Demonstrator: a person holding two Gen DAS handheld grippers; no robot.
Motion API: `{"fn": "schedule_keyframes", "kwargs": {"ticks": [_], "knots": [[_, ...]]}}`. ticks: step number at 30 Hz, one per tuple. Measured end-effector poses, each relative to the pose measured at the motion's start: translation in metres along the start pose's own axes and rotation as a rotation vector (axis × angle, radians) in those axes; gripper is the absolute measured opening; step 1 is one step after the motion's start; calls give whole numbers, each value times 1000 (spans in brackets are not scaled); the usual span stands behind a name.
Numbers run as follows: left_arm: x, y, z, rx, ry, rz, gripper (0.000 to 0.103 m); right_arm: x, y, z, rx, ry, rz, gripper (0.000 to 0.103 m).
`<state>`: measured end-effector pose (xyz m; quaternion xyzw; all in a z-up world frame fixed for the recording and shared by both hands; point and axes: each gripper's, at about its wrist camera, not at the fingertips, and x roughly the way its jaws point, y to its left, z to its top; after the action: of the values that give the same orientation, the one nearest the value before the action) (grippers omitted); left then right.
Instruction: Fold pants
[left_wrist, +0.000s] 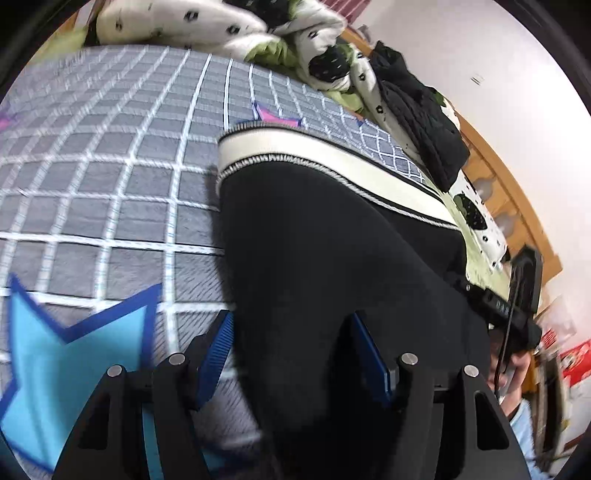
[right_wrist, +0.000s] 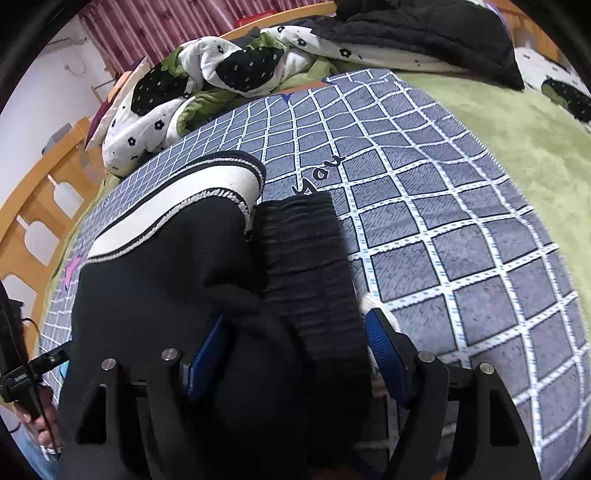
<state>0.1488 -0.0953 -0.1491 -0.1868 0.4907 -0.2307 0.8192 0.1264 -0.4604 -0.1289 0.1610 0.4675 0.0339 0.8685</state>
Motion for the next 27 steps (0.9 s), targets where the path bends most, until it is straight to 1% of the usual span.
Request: {"fn": "schedule_keyframes", "kwargs": {"ticks": [2,3,4,5,6,7,8,9,11,12,14,16,18,19,21,23,25,26,27], "knots": [[11,2,4,-30,9,-17,56,3,2,1,-8,7,17,73],[12,0,4,-27,3,-19,46,5,5,2,-20,11,28,73],[12,-2,6,-25,1,-11,40,7,5,2,-22,20,50,74],[9,-6,9,-31,-6,7,36,9,2,2,-11,30,73,73],[5,-7,11,-39,-14,4,28,8,-1,2,10,45,99,71],[1,-7,13,-47,-23,-6,22,6,-3,3,34,55,123,65],[-6,-6,17,-56,-30,-25,21,0,-5,3,52,55,140,57],[-16,-7,22,-59,-40,-63,19,-9,-4,4,61,39,139,53],[-33,-9,28,-42,-71,-95,17,-28,7,5,41,-3,127,31],[-47,-12,33,-11,-103,-91,14,-41,19,6,30,-30,130,28],[-66,-11,40,10,-131,-97,13,-58,45,8,-1,-52,131,23],[-91,0,46,-6,-160,-103,13,-70,78,8,-52,-76,115,21],[-123,17,50,10,-213,-57,13,-78,112,9,-89,-99,133,19],[-141,29,50,16,-238,-30,13,-79,127,10,-92,-103,164,18],[-166,53,52,4,-252,17,13,-70,161,12,-101,-103,238,18],[-182,85,51,-2,-249,84,13,-50,189,9,-122,-82,277,17],[-180,109,46,3,-227,148,14,-21,210,2,-126,-37,319,17],[-171,124,42,-8,-196,166,15,-5,218,-4,-131,-13,317,17],[-159,142,36,-37,-155,152,17,11,224,-14,-147,0,280,18]]}}
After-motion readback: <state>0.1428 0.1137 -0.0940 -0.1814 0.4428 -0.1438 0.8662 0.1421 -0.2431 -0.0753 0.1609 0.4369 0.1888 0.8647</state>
